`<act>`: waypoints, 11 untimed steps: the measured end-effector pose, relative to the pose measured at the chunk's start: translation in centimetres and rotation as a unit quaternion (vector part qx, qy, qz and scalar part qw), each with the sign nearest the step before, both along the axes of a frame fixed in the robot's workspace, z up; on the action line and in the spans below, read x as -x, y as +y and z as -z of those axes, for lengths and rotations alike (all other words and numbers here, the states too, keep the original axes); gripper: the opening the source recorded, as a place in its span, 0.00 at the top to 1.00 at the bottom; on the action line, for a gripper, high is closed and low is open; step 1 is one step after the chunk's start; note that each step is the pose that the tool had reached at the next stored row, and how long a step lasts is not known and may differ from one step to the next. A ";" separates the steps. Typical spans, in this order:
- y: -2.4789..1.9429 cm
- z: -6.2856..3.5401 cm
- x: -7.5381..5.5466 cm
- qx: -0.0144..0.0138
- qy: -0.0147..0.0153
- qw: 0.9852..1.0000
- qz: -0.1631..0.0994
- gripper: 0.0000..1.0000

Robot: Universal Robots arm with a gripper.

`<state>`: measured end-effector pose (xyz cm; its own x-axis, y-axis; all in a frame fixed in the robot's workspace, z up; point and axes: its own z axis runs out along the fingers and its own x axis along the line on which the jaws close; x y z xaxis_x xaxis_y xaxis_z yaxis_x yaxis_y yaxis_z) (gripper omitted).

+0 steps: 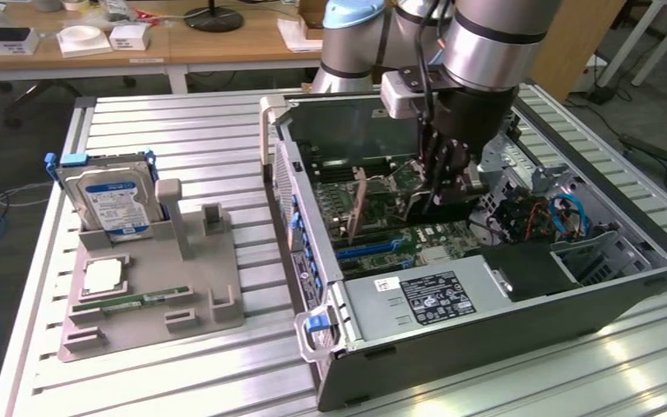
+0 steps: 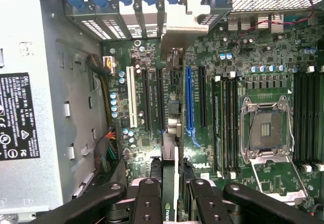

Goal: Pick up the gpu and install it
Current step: 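Insert the gpu into the slot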

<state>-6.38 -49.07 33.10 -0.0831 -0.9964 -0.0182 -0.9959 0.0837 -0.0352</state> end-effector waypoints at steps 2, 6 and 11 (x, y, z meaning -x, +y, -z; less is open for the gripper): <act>0.28 0.05 0.0 0.000 0.000 1.000 0.000 0.74; 0.89 0.17 0.1 0.000 0.000 1.000 -0.004 0.74; 1.12 0.32 0.1 0.000 0.000 1.000 -0.020 0.74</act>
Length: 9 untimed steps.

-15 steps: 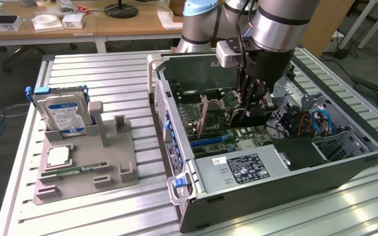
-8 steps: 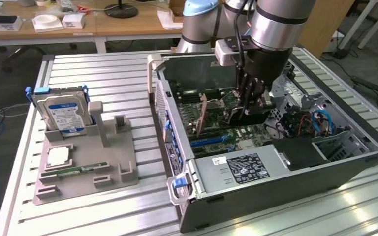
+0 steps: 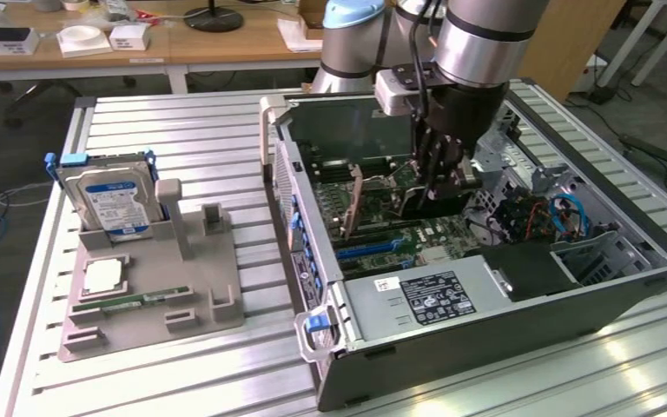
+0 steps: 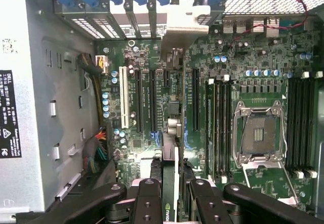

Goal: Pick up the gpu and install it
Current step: 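Insert the gpu into the slot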

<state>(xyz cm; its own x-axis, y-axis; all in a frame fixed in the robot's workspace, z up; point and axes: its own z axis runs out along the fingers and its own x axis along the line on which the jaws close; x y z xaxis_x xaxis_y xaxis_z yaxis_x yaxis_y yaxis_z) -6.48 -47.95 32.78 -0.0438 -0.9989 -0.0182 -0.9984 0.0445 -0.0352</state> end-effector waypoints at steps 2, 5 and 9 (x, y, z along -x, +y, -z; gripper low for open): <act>0.13 0.07 0.0 0.000 0.000 1.000 -0.005 0.74; 0.52 0.22 0.1 0.000 0.000 1.000 -0.008 0.74; 0.98 0.43 0.2 0.000 0.000 1.000 -0.011 0.74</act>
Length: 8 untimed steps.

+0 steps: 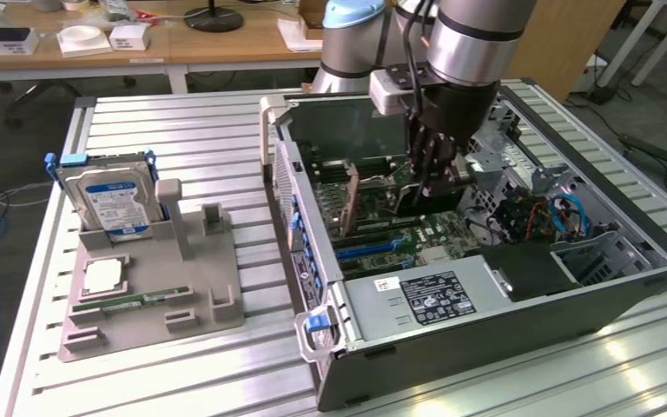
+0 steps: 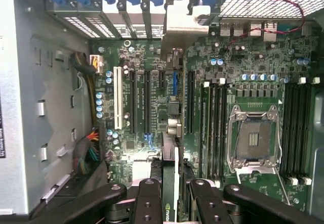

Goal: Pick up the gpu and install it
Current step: 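Insert the gpu into the slot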

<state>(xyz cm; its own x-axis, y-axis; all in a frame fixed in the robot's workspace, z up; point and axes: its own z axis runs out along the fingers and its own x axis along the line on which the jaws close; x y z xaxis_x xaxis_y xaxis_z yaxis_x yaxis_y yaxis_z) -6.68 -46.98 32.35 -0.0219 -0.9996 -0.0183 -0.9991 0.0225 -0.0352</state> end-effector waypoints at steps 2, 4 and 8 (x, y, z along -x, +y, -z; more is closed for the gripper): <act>0.11 0.10 0.1 0.000 0.000 1.000 -0.002 0.74; 0.13 0.19 0.2 0.000 0.000 1.000 -0.006 0.74; 0.21 0.34 0.4 0.000 0.000 1.000 -0.010 0.74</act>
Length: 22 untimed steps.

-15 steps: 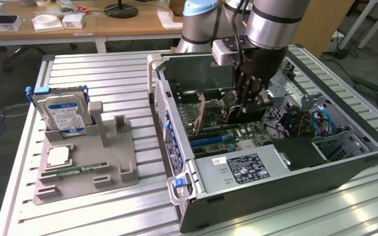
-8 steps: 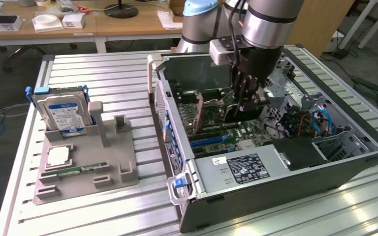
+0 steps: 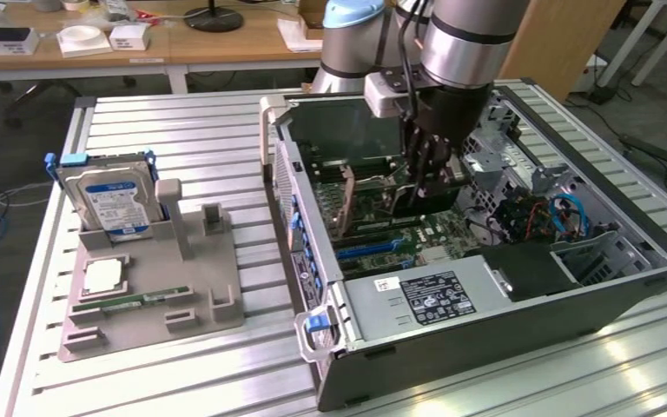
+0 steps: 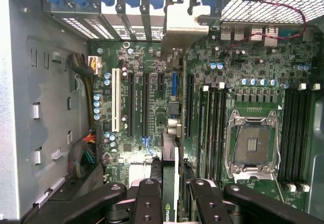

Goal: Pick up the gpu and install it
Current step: 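Insert the gpu into the slot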

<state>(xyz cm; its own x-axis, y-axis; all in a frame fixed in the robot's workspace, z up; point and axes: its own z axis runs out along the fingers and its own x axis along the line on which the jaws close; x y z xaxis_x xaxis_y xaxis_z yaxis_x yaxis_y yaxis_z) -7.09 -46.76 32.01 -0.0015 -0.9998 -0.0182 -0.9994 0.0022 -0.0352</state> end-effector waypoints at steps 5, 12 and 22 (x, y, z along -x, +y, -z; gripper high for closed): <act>0.18 0.26 0.3 0.000 0.000 1.000 0.000 0.74; 0.67 0.79 1.0 0.000 0.000 1.000 0.000 0.74; 1.07 1.75 1.4 0.000 0.000 1.000 0.000 0.74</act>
<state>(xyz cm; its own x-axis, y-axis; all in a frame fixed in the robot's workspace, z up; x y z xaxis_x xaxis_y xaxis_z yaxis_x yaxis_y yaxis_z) -8.44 -45.70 30.26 -0.0015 -0.9998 -0.0182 -0.9994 0.0021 -0.0351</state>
